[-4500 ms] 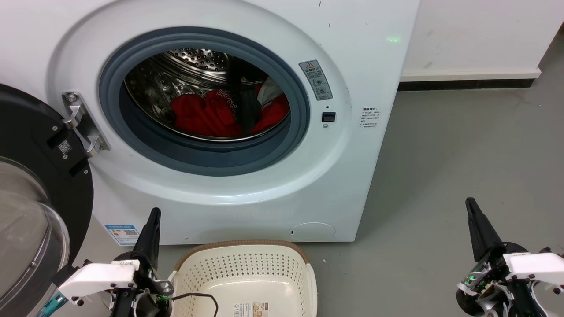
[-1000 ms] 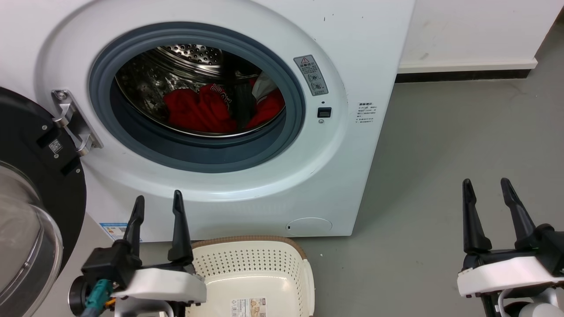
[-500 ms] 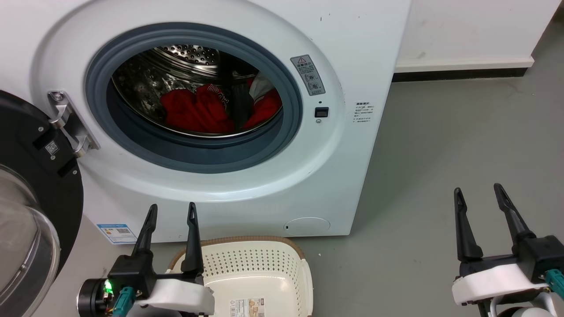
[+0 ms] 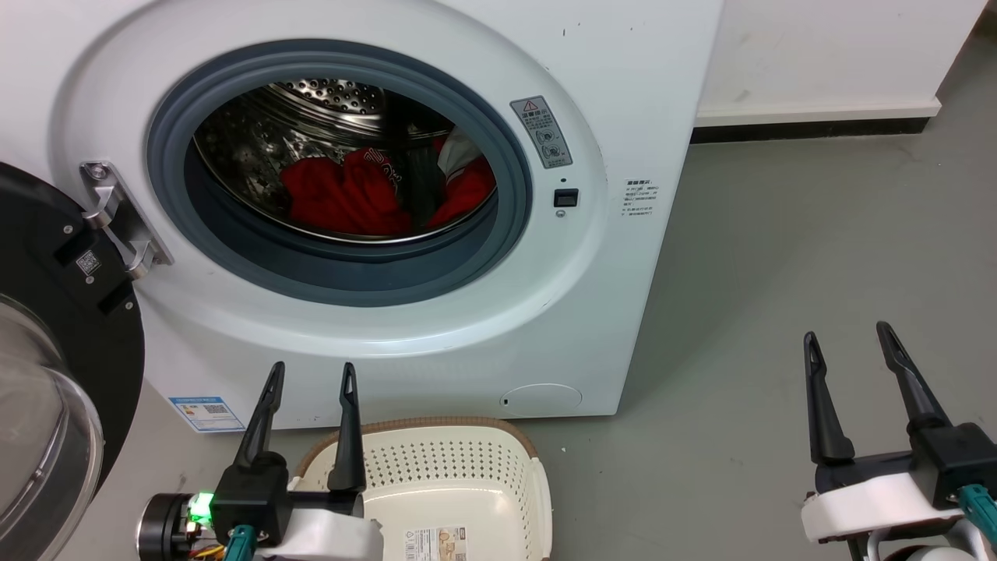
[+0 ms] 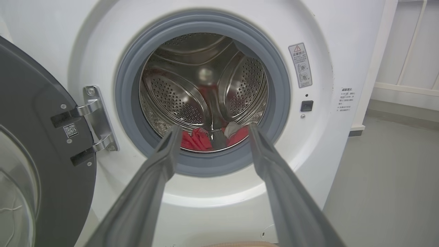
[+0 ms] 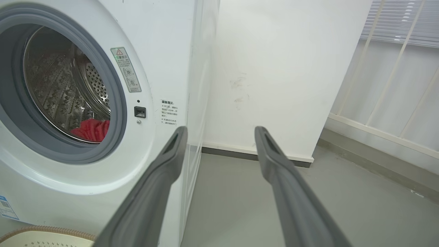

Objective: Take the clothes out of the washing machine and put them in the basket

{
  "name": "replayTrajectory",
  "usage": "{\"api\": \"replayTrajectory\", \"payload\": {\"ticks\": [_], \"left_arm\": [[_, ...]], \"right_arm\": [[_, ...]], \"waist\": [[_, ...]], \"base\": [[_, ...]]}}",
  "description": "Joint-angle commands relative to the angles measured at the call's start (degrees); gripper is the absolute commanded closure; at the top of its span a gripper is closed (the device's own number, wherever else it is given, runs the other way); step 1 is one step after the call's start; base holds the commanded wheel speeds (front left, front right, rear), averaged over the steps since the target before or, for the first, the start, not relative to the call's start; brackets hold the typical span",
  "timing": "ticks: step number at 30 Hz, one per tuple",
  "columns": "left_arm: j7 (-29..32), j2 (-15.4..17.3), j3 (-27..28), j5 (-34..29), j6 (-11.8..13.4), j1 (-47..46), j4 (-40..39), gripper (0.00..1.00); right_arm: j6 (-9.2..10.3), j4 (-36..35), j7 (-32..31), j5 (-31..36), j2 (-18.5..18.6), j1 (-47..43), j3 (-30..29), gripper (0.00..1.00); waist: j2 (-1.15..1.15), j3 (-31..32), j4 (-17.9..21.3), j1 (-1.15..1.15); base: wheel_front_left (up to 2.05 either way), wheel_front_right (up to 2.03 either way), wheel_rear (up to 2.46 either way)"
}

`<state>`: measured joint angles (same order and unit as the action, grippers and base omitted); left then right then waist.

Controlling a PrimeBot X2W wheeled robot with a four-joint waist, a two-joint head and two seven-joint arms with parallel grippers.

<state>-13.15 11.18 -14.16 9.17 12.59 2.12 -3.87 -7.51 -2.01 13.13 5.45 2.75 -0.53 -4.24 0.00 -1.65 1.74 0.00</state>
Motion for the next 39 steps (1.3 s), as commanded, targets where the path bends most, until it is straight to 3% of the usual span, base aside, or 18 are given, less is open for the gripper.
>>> {"api": "replayTrajectory", "payload": {"ticks": [1, 7, 15, 24, 39], "left_arm": [[-0.53, -0.27, 0.48, -0.87, -0.26, 0.74, -0.59, 0.00], [-1.20, -3.06, 4.57, -0.29, -4.07, 2.32, -1.08, 0.00], [-1.96, -5.53, 7.77, -4.79, -9.99, 3.31, 1.37, 0.00], [-2.08, -7.19, 9.68, -6.59, -12.61, 2.85, 2.14, 0.00], [-2.08, -7.89, 11.19, -7.63, -13.93, 2.75, 1.92, 0.00]], "right_arm": [[0.03, -0.27, 0.64, 0.17, 0.20, -0.62, -0.12, 0.00], [0.04, 2.26, 1.20, -4.07, 0.19, -0.81, -1.39, 0.00], [0.04, 3.64, 2.01, -2.47, 0.14, -0.84, -1.47, 0.00], [0.04, 4.19, 2.09, -2.40, 0.14, -0.89, -1.43, 0.00], [0.04, 5.14, 2.09, -3.53, 0.14, -0.36, -1.51, 0.00]], "waist": [[0.00, 0.01, -0.03, 0.00], [0.00, 0.08, 0.05, 0.00], [0.00, 0.01, 0.26, 0.00], [0.00, -0.02, 0.19, 0.00], [0.00, -0.11, 0.19, 0.00]], "base": [[0.00, 0.00, 0.00], [0.00, 0.00, 0.00], [0.00, 0.00, 0.00], [0.00, 0.00, 0.00], [0.00, 0.00, 0.00]]}}
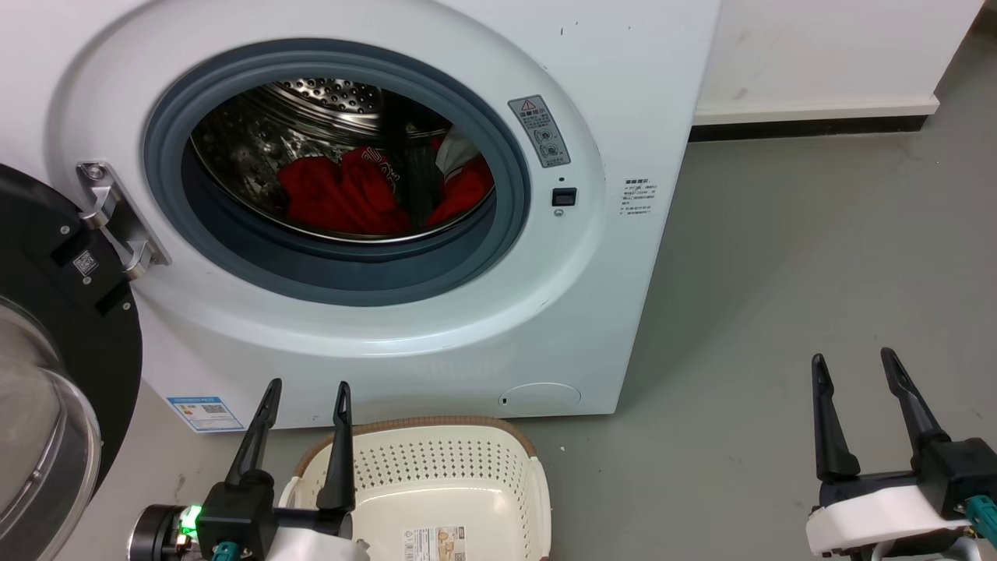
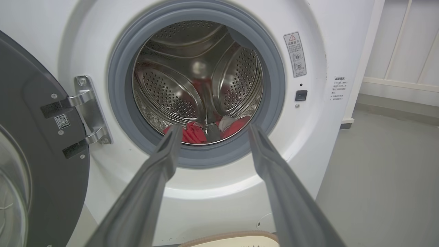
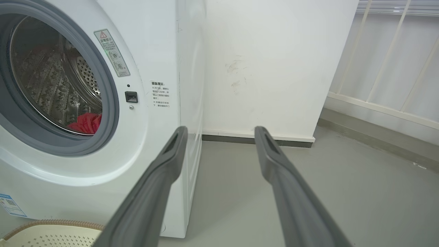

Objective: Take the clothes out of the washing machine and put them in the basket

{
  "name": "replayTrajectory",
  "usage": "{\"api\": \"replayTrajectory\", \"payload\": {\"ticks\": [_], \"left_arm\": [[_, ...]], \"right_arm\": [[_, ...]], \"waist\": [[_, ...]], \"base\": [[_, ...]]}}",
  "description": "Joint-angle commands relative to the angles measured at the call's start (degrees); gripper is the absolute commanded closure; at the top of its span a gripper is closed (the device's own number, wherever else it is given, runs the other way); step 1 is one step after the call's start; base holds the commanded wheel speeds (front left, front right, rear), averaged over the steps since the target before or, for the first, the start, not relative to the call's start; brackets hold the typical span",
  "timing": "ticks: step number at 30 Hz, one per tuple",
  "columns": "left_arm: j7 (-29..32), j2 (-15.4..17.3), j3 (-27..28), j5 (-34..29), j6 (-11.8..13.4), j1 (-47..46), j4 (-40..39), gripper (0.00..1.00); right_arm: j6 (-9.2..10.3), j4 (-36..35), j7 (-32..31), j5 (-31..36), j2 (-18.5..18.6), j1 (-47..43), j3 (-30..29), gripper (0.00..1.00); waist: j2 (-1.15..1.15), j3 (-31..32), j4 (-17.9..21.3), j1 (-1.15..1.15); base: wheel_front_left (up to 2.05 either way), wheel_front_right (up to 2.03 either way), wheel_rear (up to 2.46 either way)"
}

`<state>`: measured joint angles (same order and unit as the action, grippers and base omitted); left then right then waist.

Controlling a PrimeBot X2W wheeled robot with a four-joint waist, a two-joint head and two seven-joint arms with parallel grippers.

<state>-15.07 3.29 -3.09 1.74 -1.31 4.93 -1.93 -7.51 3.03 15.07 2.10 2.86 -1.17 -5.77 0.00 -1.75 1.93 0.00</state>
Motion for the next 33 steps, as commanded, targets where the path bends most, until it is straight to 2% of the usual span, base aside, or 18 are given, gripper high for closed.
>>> {"api": "replayTrajectory", "payload": {"ticks": [1, 9, 16, 20, 24, 29, 33], "left_arm": [[-0.16, -0.04, 0.28, -0.23, -0.02, -0.12, -0.13, 0.00], [-0.16, -0.21, 1.00, -0.39, -0.66, -1.32, 0.26, 0.00], [-0.16, 2.24, 2.57, -0.96, -2.64, -7.96, 3.80, 0.00], [-0.15, 5.69, 3.61, -0.93, -3.83, -15.63, 5.16, 0.00], [-0.16, 10.96, 3.71, -1.44, -5.07, -25.58, 8.59, 0.00], [0.32, 17.85, 1.73, -0.88, -5.95, -39.74, 18.86, 0.00], [6.55, 23.51, -2.28, 0.77, -6.08, -53.15, 27.96, 0.00]], "right_arm": [[0.04, 0.14, 0.16, -0.24, 0.03, 0.33, 0.04, 0.00], [0.04, -0.15, 0.16, -1.15, 0.03, 1.75, 0.18, 0.00], [0.04, -1.62, 0.16, -2.08, 0.02, 6.34, 0.87, 0.00], [0.04, -2.50, 0.15, -2.63, 0.01, 9.59, -0.02, 0.00], [0.04, -2.96, 0.15, -2.98, -0.01, 12.47, -0.37, 0.00], [0.04, -3.90, 0.16, -3.75, 0.00, 14.87, 0.03, 0.00], [0.04, -4.26, 0.16, -4.88, -0.01, 15.88, 0.52, 0.00]], "waist": [[0.00, -0.04, 0.02, 0.00], [0.00, -2.91, 0.74, 0.00], [0.00, -12.57, 3.81, 0.00], [0.00, -20.42, 5.67, 0.00], [0.00, -27.22, 7.11, 0.00], [0.00, -33.57, 8.60, 0.00], [0.00, -37.81, 9.76, 0.00]], "base": [[0.00, 0.00, 0.00], [0.00, 0.00, 0.00], [0.00, 0.00, 0.00], [0.00, 0.00, 0.00], [0.00, 0.00, 0.00], [0.00, 0.00, 0.00], [0.00, 0.00, 0.00]]}}
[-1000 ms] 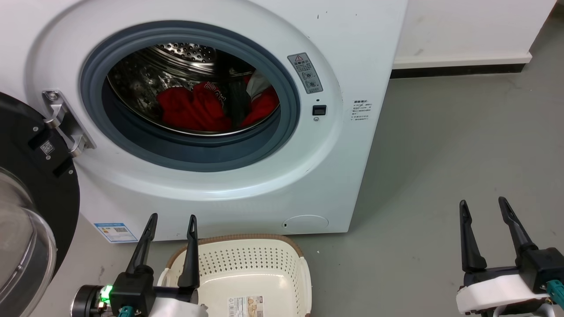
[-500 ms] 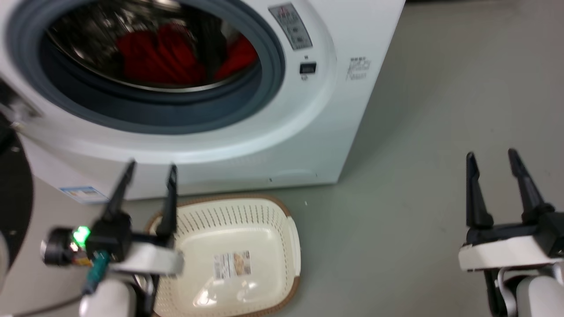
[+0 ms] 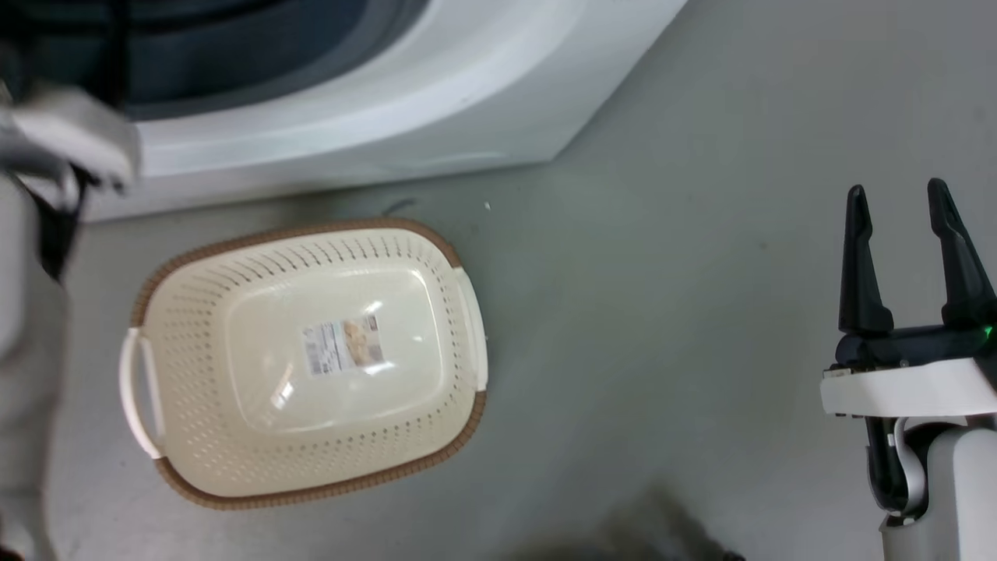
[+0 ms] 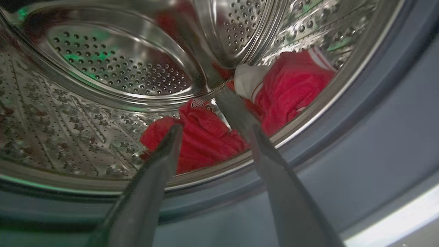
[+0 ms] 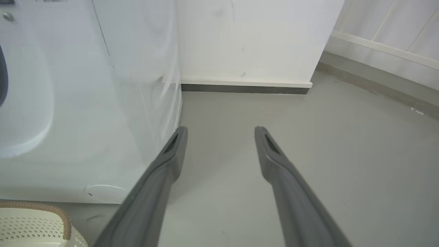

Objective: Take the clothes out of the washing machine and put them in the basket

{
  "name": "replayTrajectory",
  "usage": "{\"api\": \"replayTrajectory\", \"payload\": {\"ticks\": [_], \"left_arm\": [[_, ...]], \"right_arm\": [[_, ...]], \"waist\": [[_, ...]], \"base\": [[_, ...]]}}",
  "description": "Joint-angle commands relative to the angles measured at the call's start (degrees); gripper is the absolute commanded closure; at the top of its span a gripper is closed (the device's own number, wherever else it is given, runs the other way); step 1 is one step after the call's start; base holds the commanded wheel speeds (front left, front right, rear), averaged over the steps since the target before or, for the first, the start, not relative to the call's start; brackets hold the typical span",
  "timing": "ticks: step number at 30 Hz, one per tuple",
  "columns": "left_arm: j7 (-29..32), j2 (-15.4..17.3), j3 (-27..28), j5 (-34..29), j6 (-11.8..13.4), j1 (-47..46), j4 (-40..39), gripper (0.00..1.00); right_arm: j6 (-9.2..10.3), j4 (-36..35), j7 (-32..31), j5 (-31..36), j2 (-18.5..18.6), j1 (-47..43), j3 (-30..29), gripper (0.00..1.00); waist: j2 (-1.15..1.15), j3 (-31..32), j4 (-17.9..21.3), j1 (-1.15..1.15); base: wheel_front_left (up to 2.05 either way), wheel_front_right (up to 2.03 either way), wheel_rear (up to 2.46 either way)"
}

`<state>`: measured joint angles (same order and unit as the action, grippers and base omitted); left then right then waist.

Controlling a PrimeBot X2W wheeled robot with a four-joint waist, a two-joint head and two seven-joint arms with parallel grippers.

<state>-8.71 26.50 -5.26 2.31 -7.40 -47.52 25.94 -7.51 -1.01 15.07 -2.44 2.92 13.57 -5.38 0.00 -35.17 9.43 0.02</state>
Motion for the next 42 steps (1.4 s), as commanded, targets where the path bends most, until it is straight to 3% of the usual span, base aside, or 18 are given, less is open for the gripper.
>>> {"api": "replayTrajectory", "payload": {"ticks": [1, 11, 19, 26, 35, 36, 37, 38, 42], "left_arm": [[2.22, 1.61, -1.98, 0.92, -0.01, -3.97, 1.70, 0.00], [21.98, 11.28, -16.23, 9.58, -0.04, -32.93, 12.60, 0.00], [34.75, 19.53, -25.22, 13.71, -0.06, -47.53, 18.48, 0.00], [44.27, 21.18, -29.81, 16.66, -0.06, -55.10, 21.04, 0.00], [47.99, 21.62, -32.70, 17.43, -0.06, -56.52, 25.02, 0.00], [48.40, 21.43, -32.84, 17.87, -0.06, -56.61, 25.43, 0.15], [48.69, 21.09, -33.19, 18.29, -0.06, -56.58, 25.46, 0.89], [48.86, 20.98, -33.44, 18.67, -0.06, -56.80, 25.46, 1.00], [47.21, 21.42, -34.58, 19.16, -0.07, -57.68, 25.06, 1.00]], "right_arm": [[0.04, -0.30, 0.15, -0.19, -0.06, 1.33, 0.04, 0.00], [0.04, -2.27, 0.16, -1.70, -0.07, 3.57, 3.39, 0.00], [0.06, -4.63, 0.15, -4.26, -0.07, 3.55, 7.69, 0.00], [0.06, -5.64, 0.15, -5.07, -0.08, 1.19, 8.45, 0.00], [0.06, -6.58, 0.15, -6.19, -0.08, -0.35, 8.57, 0.00], [0.06, -6.73, 0.15, -6.22, -0.08, -0.42, 8.46, 0.00], [0.06, -6.84, 0.15, -6.33, -0.08, -0.43, 8.32, 0.00], [0.06, -6.96, 0.15, -6.51, -0.08, -0.40, 8.20, 0.00], [0.06, -7.08, 0.15, -6.81, -0.08, 0.28, 8.29, 0.00]], "waist": [[0.00, -5.43, 2.66, -0.02], [0.00, -14.12, 6.19, -0.02], [0.00, -18.96, 11.95, -0.02], [0.00, -21.09, 13.47, -0.02], [0.00, -21.55, 14.15, -0.02], [0.00, -21.61, 14.12, -0.02], [0.00, -21.70, 14.02, -0.02], [0.00, -21.81, 13.94, -0.02], [0.00, -21.95, 13.81, -0.02]], "base": [[0.00, 0.00, 0.00], [0.00, 0.00, 0.00], [0.00, 0.00, 0.00], [0.00, 0.00, 0.00], [0.00, 0.00, 0.00], [0.00, 0.00, 0.00], [0.00, 0.00, 0.00], [0.00, 0.00, 0.00], [0.00, 0.00, 0.00]]}}
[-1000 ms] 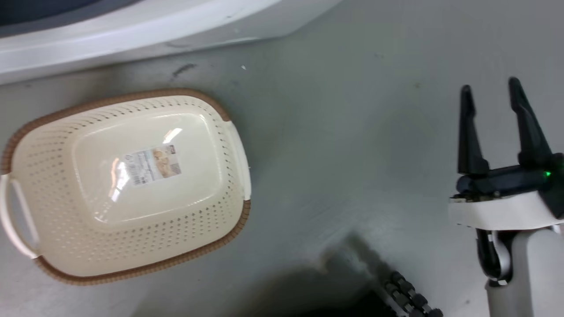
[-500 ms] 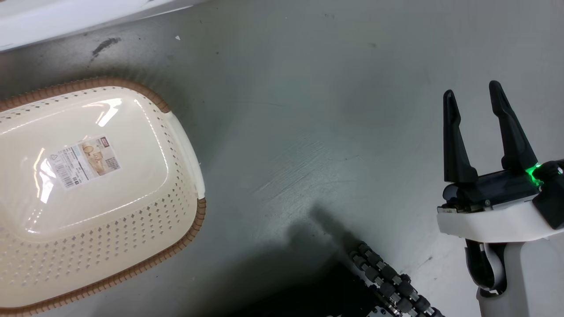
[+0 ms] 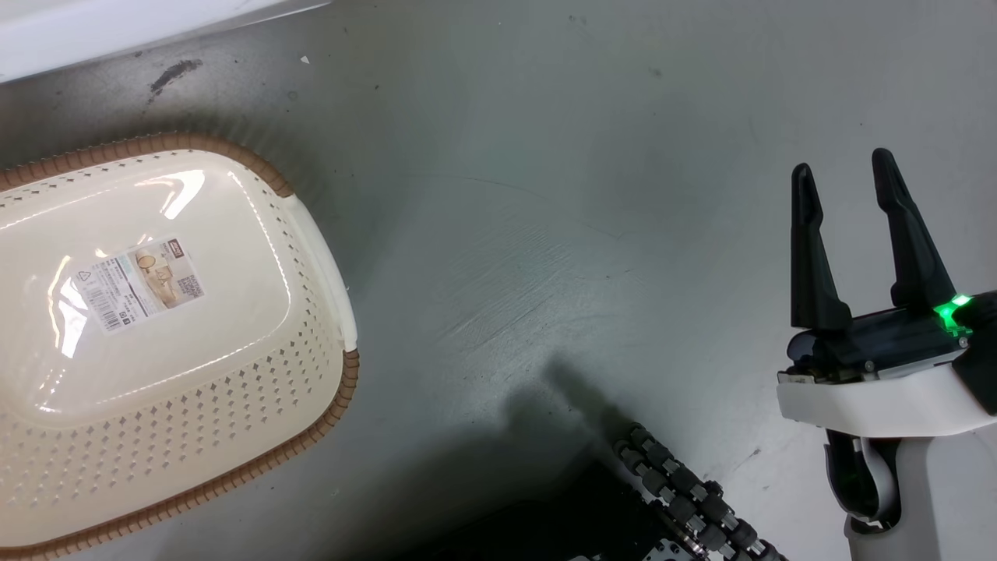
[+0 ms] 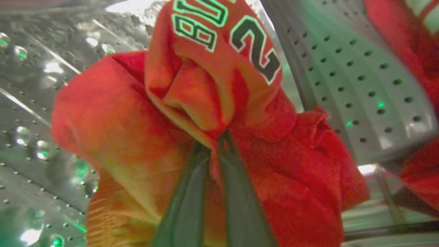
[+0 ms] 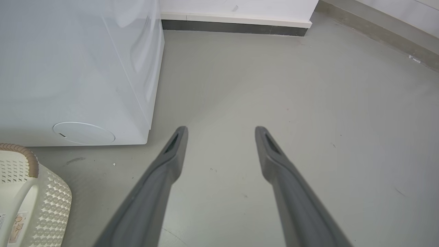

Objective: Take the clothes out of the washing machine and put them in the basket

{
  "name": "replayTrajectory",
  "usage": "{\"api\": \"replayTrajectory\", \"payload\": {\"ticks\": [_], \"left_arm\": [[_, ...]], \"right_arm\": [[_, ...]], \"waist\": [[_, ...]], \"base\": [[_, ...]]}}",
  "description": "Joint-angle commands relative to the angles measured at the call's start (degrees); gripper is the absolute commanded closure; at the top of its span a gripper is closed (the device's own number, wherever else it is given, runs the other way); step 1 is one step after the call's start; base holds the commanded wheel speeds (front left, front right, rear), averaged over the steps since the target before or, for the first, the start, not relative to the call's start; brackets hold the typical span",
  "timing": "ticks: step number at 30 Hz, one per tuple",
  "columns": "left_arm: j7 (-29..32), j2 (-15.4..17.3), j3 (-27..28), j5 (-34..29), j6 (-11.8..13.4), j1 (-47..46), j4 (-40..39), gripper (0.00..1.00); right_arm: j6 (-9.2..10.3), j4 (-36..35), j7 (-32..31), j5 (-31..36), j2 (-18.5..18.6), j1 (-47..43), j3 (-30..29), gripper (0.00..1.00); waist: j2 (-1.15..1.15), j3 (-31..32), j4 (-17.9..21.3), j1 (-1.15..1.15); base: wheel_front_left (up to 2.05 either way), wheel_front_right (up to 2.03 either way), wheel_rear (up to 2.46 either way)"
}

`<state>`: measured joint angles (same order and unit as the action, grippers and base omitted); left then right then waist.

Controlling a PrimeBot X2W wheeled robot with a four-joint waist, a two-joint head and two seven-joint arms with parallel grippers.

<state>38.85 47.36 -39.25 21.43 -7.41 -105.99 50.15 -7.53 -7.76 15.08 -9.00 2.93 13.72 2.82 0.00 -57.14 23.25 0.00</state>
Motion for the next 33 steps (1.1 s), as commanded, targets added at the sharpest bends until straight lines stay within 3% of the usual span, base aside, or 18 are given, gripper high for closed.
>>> {"api": "replayTrajectory", "payload": {"ticks": [1, 7, 13, 21, 33], "left_arm": [[-0.73, 0.65, -0.85, 0.13, -0.05, 0.57, 0.93, 1.00], [-4.19, 0.93, -1.44, 1.84, -0.06, 0.95, 1.11, 1.00], [-13.71, -0.71, -1.18, 5.98, -0.05, 5.05, 2.20, 1.00], [-24.91, -5.03, -3.22, 11.90, -0.05, 13.91, 4.20, 1.00], [-42.11, -9.23, -8.00, 20.12, -0.05, 32.56, 1.78, 1.00]], "right_arm": [[0.08, -0.24, 0.14, -0.24, -0.10, 0.43, 0.14, 0.00], [0.08, 0.36, 0.14, -0.93, -0.09, 2.60, 0.29, 0.00], [0.08, 1.55, 0.14, 0.41, -0.08, 3.55, -2.26, 0.00], [0.08, 3.23, 0.14, 4.86, -0.07, 1.78, -6.35, 0.00], [0.08, 5.53, 0.14, 10.67, -0.06, -2.33, -7.61, 0.00]], "waist": [[0.00, 0.09, -0.04, 0.00], [0.00, 1.15, 0.20, 0.00], [0.00, 6.29, -1.56, 0.00], [0.00, 15.59, -6.70, 0.00], [0.00, 31.56, -14.04, 0.00]], "base": [[0.00, 0.00, 0.00], [0.00, 0.00, 0.00], [0.00, 0.00, 0.00], [0.00, 0.00, 0.00], [0.00, 0.00, 0.00]]}}
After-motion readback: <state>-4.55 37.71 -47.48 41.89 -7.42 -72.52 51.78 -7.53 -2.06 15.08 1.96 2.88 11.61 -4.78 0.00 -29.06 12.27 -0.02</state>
